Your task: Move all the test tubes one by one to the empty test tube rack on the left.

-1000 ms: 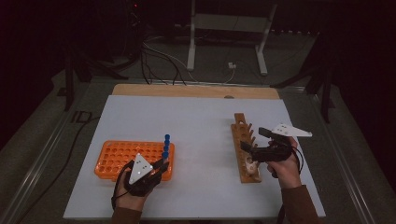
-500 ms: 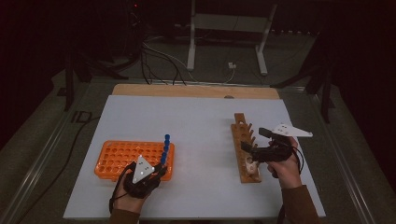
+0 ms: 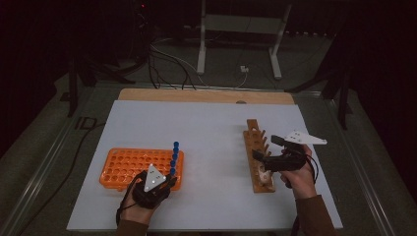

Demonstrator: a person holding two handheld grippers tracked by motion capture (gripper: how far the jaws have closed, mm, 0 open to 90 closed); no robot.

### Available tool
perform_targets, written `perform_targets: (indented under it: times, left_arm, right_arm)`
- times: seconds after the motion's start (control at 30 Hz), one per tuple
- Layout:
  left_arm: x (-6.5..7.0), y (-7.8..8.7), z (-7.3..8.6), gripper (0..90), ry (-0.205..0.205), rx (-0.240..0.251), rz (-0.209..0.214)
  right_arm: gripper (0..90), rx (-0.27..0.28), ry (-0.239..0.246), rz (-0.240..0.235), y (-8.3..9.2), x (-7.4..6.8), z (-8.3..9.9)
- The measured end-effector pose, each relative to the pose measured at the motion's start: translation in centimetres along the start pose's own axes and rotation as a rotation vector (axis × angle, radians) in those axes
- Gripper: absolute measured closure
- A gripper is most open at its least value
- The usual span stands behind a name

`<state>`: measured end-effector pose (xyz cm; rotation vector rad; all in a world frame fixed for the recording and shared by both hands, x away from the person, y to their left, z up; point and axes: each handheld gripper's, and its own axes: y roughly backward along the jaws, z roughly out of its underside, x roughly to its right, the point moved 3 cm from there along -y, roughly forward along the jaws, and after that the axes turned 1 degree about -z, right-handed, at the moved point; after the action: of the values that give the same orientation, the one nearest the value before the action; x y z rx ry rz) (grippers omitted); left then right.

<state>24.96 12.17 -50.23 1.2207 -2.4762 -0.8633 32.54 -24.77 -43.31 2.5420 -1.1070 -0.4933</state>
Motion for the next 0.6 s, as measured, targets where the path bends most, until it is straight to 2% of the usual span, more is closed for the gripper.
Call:
perform_targets:
  times: [0.2, 0.3, 0.47, 0.6]
  left_arm:
    - [-0.1, -0.1, 0.0, 76.5, 0.014, -0.004, -0.01]
    - [-0.3, 0.1, 0.1, 72.1, 0.027, 0.008, 0.007]
    - [-0.6, 1.4, -0.6, 63.7, 0.033, 0.094, 0.063]
    - [-1.4, 3.0, -1.0, 60.3, 0.051, 0.174, 0.075]
  right_arm:
    - [0.4, -0.001, 0.004, -0.007, -0.2, -0.1, 0.2]
    - [0.4, 0.002, 0.006, -0.011, -0.1, -0.1, 0.3]
    - [0.4, 0.008, 0.013, -0.016, 0.1, 0.0, 0.5]
    - [0.4, 0.02, 0.03, -0.017, 0.4, 0.0, 0.7]
